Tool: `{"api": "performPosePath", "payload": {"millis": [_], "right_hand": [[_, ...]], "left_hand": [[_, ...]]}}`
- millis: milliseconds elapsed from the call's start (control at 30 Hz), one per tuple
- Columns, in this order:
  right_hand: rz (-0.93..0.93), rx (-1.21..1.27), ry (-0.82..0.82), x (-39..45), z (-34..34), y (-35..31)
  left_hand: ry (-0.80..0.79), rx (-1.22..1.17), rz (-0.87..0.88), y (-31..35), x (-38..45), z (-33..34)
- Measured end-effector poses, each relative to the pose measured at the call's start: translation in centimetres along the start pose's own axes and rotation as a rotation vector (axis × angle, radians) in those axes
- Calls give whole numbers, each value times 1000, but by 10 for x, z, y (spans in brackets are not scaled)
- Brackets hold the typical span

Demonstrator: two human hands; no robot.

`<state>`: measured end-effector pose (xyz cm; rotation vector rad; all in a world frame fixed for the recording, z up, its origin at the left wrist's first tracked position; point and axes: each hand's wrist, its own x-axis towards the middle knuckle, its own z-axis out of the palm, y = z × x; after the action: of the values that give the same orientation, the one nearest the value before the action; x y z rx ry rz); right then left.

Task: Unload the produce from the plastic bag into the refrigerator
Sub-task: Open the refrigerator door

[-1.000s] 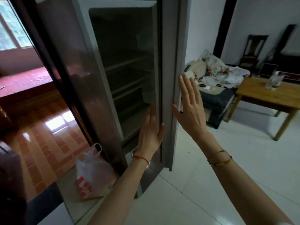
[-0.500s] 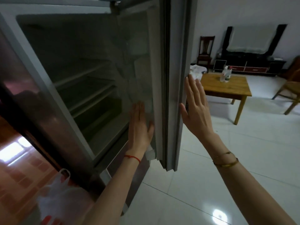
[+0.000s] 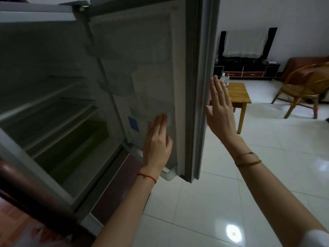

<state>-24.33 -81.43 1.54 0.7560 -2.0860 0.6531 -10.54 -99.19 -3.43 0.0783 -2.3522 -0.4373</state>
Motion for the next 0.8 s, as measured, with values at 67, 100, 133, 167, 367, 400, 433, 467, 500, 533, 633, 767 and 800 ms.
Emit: {"api": "performPosePath", "payload": {"millis": [67,100,133,167,367,400,433,467,500,533,633,767,800], "right_hand": [[16,2,-3,10,6,20],[19,11,-6,16,9,29],[17,22,-8,22,12,39],[13,27,-10,28,14,48],[-62,6,-100,62,32,107],[-69,17,-135,68,36,118],[-72,29,-168,75,41,129],[-73,41,-193,82,46,140],[-70,54,-218,89,52,149],[-58,74,-243,96,58,157],[-17,158,-321,119,76,182],[24,277,-371,147,103,210],[33,302,-374,153,110,216]], "left_hand": [[14,15,2,8,12,16],[21,21,-4,13,18,24],[22,29,-11,18,25,33],[20,41,-16,23,32,41],[24,115,-60,55,77,91],[26,134,-64,60,85,98],[26,154,-68,64,93,106],[22,169,-75,67,101,113],[15,179,-85,69,109,121],[9,186,-94,71,117,128],[-8,200,-109,74,140,150],[-26,248,-87,74,170,174],[-30,261,-82,74,178,179]]}}
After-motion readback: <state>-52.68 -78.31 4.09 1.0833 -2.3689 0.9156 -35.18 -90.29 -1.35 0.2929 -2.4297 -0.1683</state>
